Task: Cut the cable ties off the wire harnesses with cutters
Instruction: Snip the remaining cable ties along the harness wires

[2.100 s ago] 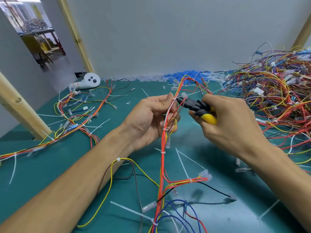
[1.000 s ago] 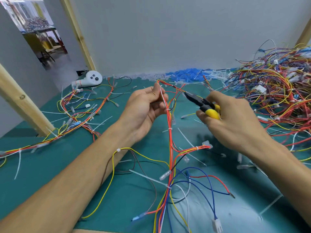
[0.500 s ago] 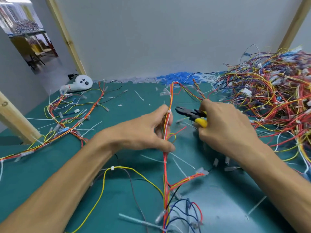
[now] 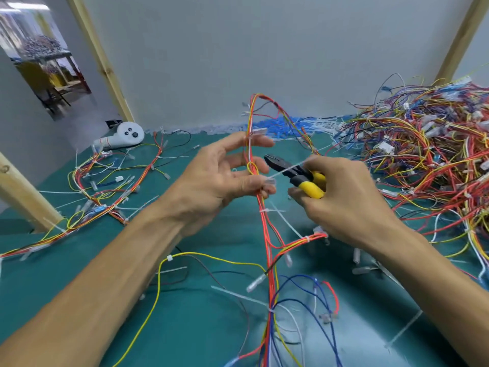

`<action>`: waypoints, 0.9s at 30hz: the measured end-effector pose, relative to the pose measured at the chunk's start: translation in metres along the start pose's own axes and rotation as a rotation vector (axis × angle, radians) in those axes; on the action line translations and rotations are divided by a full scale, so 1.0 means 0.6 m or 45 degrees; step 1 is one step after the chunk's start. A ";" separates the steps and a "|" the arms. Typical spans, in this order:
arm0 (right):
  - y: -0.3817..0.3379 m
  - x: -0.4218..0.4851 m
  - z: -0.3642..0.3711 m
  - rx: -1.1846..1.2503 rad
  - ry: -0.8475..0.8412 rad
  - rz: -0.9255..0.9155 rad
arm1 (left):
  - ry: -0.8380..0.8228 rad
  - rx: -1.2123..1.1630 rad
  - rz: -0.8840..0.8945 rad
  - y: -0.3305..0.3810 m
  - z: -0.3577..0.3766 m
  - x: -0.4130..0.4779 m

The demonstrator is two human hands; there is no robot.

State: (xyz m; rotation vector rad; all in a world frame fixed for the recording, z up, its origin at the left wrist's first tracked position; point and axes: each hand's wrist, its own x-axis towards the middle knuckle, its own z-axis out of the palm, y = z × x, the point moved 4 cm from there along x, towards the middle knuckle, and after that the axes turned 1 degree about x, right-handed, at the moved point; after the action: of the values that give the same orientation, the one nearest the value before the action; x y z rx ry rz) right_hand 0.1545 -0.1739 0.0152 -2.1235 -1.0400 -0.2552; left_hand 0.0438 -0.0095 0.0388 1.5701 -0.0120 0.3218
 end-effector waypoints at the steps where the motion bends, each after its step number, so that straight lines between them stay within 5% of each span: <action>1: -0.004 0.000 -0.001 0.069 -0.009 -0.026 | 0.000 -0.031 0.020 0.000 0.004 0.000; 14: -0.021 -0.004 -0.012 0.331 -0.041 -0.205 | 0.078 -0.349 0.276 0.015 -0.018 0.006; 27: -0.019 -0.005 -0.005 0.230 -0.066 -0.220 | 0.150 -0.213 0.322 0.018 -0.014 0.006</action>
State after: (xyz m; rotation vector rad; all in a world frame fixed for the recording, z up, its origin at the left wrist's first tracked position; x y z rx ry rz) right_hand 0.1444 -0.1732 0.0219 -1.8907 -1.2314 -0.1819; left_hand 0.0436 -0.0010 0.0498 1.3825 -0.1436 0.5969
